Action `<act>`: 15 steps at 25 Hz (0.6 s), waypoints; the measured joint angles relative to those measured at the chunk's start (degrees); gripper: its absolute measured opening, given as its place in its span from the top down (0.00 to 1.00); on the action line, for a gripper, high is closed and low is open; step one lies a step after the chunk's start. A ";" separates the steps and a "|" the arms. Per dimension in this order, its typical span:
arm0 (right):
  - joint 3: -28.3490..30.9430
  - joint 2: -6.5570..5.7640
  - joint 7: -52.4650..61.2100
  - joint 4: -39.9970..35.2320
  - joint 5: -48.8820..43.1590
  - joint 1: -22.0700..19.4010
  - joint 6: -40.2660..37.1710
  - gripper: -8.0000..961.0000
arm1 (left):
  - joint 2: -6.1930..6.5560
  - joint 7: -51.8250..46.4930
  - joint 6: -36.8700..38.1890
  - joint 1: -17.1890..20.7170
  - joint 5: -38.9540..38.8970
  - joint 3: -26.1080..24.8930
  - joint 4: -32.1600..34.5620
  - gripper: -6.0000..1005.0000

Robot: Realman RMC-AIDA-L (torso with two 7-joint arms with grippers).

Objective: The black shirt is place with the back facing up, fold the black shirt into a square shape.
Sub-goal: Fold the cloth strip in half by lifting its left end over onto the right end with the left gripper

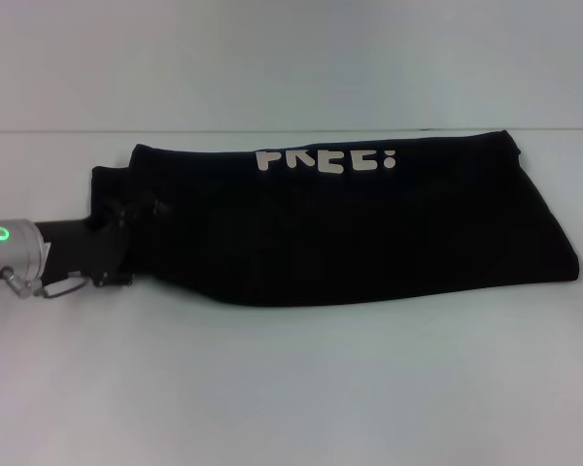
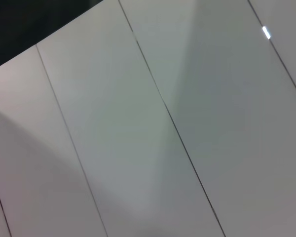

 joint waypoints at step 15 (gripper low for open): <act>1.95 0.00 0.08 0.02 0.09 0.48 -1.11 0.35 | 0.45 -0.58 0.11 -0.71 -0.02 5.24 0.54 0.16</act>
